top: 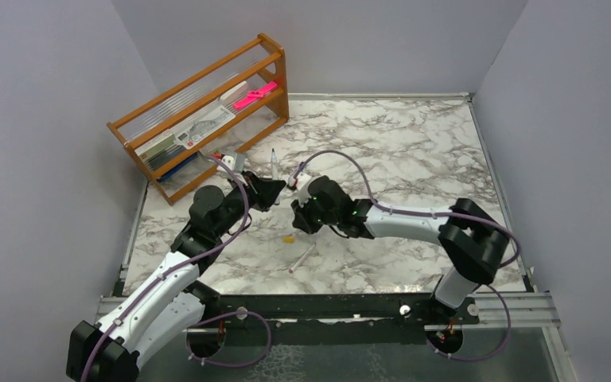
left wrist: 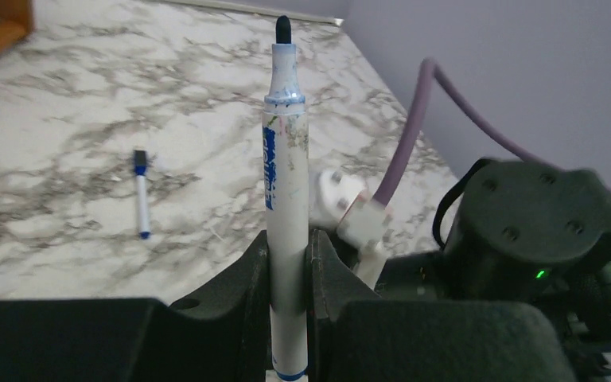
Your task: Insert the pens into the pen caps
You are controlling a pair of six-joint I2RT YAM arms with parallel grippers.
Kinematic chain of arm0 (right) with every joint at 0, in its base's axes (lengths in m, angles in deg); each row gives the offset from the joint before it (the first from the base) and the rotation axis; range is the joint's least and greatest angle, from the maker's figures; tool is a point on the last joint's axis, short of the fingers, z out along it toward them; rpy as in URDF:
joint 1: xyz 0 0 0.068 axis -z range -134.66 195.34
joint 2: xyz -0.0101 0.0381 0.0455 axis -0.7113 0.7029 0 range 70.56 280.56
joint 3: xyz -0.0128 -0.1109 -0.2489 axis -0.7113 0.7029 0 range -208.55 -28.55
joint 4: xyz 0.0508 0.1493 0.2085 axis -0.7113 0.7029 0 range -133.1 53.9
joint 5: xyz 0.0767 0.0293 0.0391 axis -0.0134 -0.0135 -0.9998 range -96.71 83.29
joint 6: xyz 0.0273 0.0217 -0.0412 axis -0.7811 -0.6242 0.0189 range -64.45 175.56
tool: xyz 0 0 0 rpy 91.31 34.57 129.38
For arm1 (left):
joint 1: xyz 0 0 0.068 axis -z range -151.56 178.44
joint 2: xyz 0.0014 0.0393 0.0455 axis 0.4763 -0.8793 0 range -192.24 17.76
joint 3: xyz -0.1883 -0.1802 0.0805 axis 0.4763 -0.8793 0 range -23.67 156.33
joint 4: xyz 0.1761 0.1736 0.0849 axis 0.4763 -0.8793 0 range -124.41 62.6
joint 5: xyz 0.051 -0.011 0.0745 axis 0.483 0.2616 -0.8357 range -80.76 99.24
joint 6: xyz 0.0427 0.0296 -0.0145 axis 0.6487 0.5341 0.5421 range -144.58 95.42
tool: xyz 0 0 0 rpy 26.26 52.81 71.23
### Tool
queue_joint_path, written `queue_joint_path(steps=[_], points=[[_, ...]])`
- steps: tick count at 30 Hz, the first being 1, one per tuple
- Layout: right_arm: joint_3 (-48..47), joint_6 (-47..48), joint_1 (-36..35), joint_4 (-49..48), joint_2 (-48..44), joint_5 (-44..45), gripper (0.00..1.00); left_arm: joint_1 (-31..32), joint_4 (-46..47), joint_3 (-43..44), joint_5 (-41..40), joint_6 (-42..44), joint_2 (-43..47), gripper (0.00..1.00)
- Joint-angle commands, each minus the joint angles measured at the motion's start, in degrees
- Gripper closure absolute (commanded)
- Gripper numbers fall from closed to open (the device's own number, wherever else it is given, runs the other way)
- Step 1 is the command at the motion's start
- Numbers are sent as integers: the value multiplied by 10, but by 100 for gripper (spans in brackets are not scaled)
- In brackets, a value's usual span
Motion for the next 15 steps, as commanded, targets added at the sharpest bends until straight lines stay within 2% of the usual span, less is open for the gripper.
queue_joint_path(steps=[1,3,7,15], points=[[32,-154,43,-159,-115,6,98,3,135,-61,77,-137,8,100],[47,-224,79,-183,-146,-13,98,9,170,-74,79,-168,13,100],[109,-326,132,-304,-206,-35,98,45,192,-72,49,-199,19,100],[121,-413,164,-433,-223,-37,98,92,252,-69,32,-255,-31,100]])
